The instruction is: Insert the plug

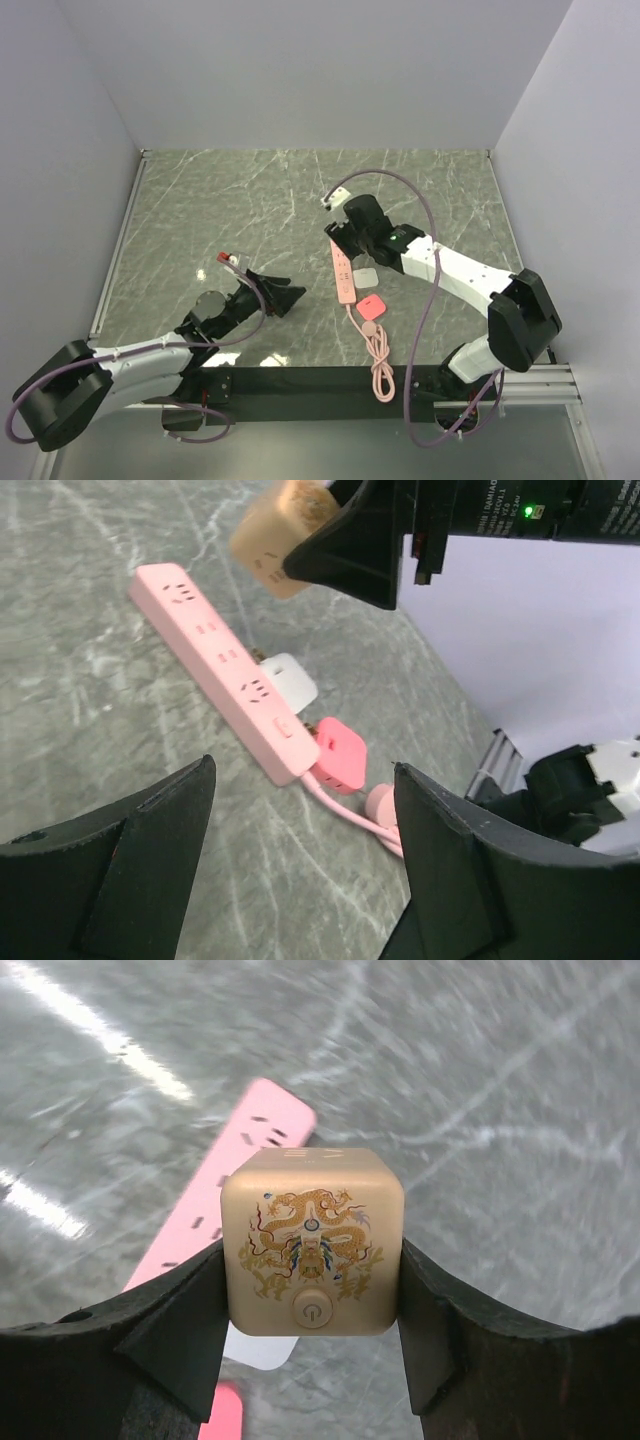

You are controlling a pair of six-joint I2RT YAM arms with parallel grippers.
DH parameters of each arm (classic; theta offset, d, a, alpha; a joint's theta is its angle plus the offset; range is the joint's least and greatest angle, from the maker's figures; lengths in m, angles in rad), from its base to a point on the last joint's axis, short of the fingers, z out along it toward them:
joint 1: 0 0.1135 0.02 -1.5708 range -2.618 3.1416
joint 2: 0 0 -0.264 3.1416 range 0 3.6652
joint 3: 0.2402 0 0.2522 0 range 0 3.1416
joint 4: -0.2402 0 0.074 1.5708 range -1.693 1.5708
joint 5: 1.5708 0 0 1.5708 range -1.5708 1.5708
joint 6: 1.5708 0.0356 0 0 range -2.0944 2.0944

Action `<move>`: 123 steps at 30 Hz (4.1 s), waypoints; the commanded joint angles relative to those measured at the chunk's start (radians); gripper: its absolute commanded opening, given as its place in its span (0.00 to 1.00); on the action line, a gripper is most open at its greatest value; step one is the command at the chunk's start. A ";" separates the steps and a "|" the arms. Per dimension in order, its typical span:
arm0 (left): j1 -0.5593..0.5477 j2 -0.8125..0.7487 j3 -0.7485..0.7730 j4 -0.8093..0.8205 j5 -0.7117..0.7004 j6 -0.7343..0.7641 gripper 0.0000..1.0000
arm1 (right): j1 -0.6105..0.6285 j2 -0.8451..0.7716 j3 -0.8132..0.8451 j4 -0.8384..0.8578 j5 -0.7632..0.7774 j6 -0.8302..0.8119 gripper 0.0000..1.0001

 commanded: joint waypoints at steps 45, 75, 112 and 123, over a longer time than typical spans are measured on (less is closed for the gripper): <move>0.004 0.329 0.345 -0.305 -0.210 0.148 0.81 | -0.164 -0.193 -0.257 0.067 -0.017 0.720 0.92; 0.003 0.444 0.374 -0.278 -0.161 0.140 0.81 | -0.087 -0.185 -0.406 0.045 0.108 0.855 0.90; 0.004 0.394 0.353 -0.296 -0.195 0.163 0.81 | -0.007 0.117 -0.342 0.088 -0.023 0.841 0.44; 0.102 0.266 0.371 -0.248 0.029 0.154 0.81 | -0.007 -0.240 -0.298 0.051 -0.062 0.487 0.15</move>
